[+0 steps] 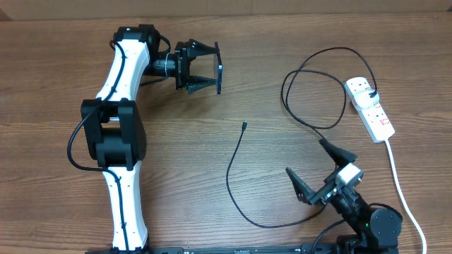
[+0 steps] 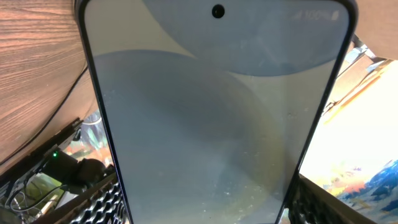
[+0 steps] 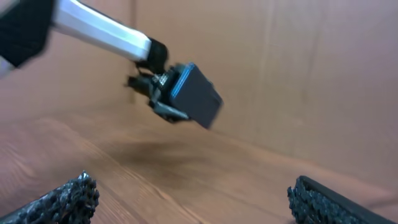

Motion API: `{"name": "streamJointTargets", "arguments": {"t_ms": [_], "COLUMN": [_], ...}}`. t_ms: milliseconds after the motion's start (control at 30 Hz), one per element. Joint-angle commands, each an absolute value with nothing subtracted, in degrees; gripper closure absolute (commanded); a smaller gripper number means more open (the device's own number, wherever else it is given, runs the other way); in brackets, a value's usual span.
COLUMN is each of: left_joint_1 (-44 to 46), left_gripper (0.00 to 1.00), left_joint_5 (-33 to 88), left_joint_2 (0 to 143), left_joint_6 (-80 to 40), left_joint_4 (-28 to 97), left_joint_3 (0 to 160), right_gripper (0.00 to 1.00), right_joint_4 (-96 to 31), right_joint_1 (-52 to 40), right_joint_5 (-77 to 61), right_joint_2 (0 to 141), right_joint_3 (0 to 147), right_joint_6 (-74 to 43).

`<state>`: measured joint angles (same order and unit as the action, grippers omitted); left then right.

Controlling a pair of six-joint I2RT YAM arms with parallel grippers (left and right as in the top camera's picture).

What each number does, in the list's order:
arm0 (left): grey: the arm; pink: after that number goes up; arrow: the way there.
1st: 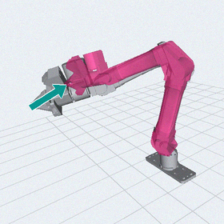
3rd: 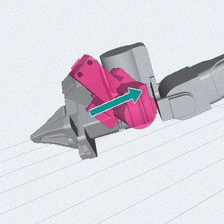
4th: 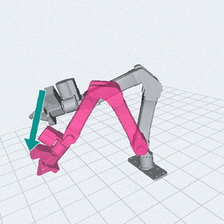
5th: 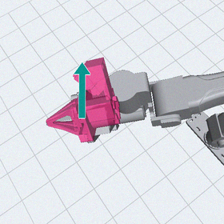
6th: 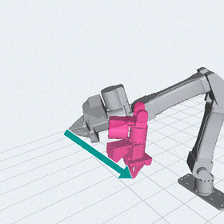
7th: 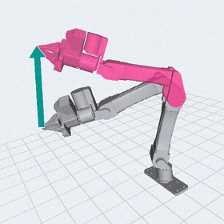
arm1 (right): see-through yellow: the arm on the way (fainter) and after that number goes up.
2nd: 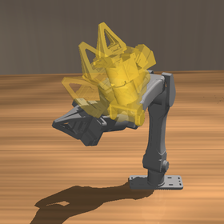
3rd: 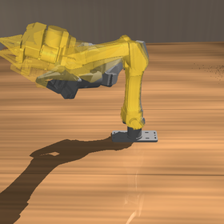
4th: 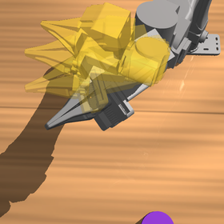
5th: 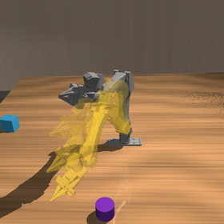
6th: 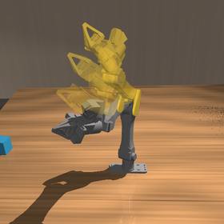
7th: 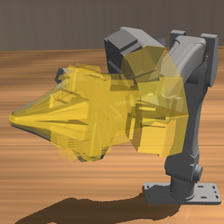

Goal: Plug charger to phone and switch on socket
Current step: 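Move the right gripper up and left toward the held phone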

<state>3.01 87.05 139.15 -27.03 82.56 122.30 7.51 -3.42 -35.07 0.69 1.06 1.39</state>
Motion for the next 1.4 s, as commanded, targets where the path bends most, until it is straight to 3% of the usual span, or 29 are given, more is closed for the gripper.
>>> {"name": "streamJointTargets", "arguments": {"t_ms": [0, 100, 233, 433, 633, 867, 1100, 1233, 1367], "left_joint_1": [2.9, 2.9, 2.9, 2.9, 2.9, 2.9, 2.9, 2.9, 2.9], "left_gripper": [0.26, 0.27, 0.27, 0.27, 0.27, 0.27, 0.27, 0.26, 0.27], "left_joint_5": [90.6, 90.6, 90.6, 90.6, 90.6, 90.6, 90.6, 90.6, 90.6], "left_joint_2": [139.4, 139.4, 139.4, 139.4, 139.4, 139.4, 139.4, 139.4, 139.4], "left_joint_6": [-27.0, -27.0, -27.0, -27.0, -27.0, -27.0, -27.0, -27.0, -27.0], "left_joint_4": [82.7, 82.7, 82.7, 82.7, 82.7, 82.7, 82.7, 82.7, 82.7], "left_joint_3": [124.1, 124.1, 124.1, 124.1, 124.1, 124.1, 124.1, 124.1, 124.1], "right_gripper": [0.00, 0.00, 0.00, 0.00, 0.00, 0.00, 0.00, 0.00, 0.00], "right_joint_4": [12.6, 19.4, 16.4, 3.8, -15.4, -30.5, -31.3, -31.3, -31.4], "right_joint_1": [-3.6, -3.6, -3.6, -3.5, -3.5, -3.5, -3.5, -3.5, -3.5], "right_joint_5": [-36.1, -32.0, -25.2, -21.6, -15.2, -21.8, -41.9, -42.1, -36.4], "right_joint_2": [0.2, 0.2, 0.8, 8.1, 25.3, 43.8, 53.7, 58.0, 59.4], "right_joint_3": [0.5, 1.0, 5.5, 17.2, 36.6, 53.5, 54.8, 54.8, 56.1], "right_joint_6": [-3.1, -5.8, -5.7, 0.7, 2.3, 2.9, 2.9, 2.4, -5.9]}}
